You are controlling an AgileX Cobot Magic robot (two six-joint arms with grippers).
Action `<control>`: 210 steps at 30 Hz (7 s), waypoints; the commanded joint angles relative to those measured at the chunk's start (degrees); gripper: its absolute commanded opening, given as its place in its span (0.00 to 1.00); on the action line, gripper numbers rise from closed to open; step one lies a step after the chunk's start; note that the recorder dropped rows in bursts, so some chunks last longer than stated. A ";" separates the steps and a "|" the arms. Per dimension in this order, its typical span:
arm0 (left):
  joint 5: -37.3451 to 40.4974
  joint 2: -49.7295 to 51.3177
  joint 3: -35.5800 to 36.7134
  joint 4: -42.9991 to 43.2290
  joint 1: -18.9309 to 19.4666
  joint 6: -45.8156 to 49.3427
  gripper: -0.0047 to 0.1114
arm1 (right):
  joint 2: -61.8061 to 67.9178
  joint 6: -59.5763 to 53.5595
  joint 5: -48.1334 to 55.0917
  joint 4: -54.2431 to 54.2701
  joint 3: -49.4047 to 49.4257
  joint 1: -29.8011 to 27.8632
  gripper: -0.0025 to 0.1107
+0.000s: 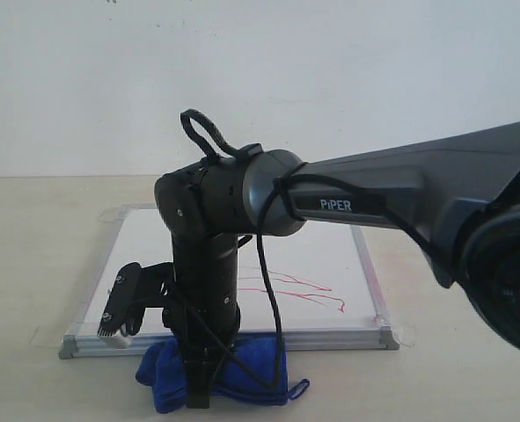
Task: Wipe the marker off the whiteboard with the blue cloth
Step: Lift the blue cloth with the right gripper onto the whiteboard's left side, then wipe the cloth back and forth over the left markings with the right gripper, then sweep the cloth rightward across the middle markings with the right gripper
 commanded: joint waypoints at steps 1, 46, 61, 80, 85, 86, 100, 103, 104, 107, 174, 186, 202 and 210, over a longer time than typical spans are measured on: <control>-0.04 -0.21 0.20 0.32 0.14 -0.05 0.08 | 0.36 1.38 2.26 -1.09 0.32 -0.01 0.02; -0.04 -0.21 0.20 0.32 0.14 -0.05 0.08 | 16.11 21.91 -31.97 6.30 -26.18 -0.01 0.02; -0.04 -0.21 0.20 0.32 0.14 -0.05 0.08 | 17.59 7.72 -25.64 2.41 -26.28 -0.01 0.02; -0.04 -0.21 0.20 0.32 0.14 -0.05 0.08 | 18.90 -10.17 -26.65 18.22 -26.28 -0.44 0.02; -0.04 -0.21 0.20 0.32 0.14 -0.05 0.08 | 18.68 -18.07 -23.31 26.78 -26.56 1.21 0.02; -0.04 -0.21 0.20 0.32 0.14 -0.05 0.08 | 18.68 -18.07 -23.31 26.78 -27.06 1.22 0.02; -0.04 -0.21 0.20 0.32 0.14 -0.05 0.08 | 20.34 3.33 -33.07 12.87 -27.18 -6.56 0.02; -0.04 -0.21 0.20 0.32 0.14 -0.05 0.08 | 20.57 -9.16 -28.57 13.23 -27.18 -1.22 0.02; -0.04 -0.21 0.20 0.32 0.14 -0.05 0.08 | 20.57 -12.08 -27.70 13.23 -27.18 -0.17 0.02; -0.04 -0.21 0.20 0.32 0.14 -0.05 0.08 | 20.57 -13.68 -30.16 13.15 -27.18 0.96 0.02; -0.04 -0.21 0.20 0.32 0.14 -0.05 0.08 | 17.94 22.40 -1.39 -6.53 -27.18 -10.84 0.02; -0.04 -0.21 0.20 0.32 0.14 -0.05 0.08 | 17.94 18.12 -6.01 16.06 -27.18 -8.89 0.02; -0.04 -0.21 0.20 0.32 0.14 -0.05 0.08 | 17.94 21.51 -5.69 -11.51 -27.18 -5.08 0.02; -0.04 -0.21 0.20 0.32 0.14 -0.05 0.08 | 17.94 34.58 1.20 -20.33 -27.18 -16.79 0.02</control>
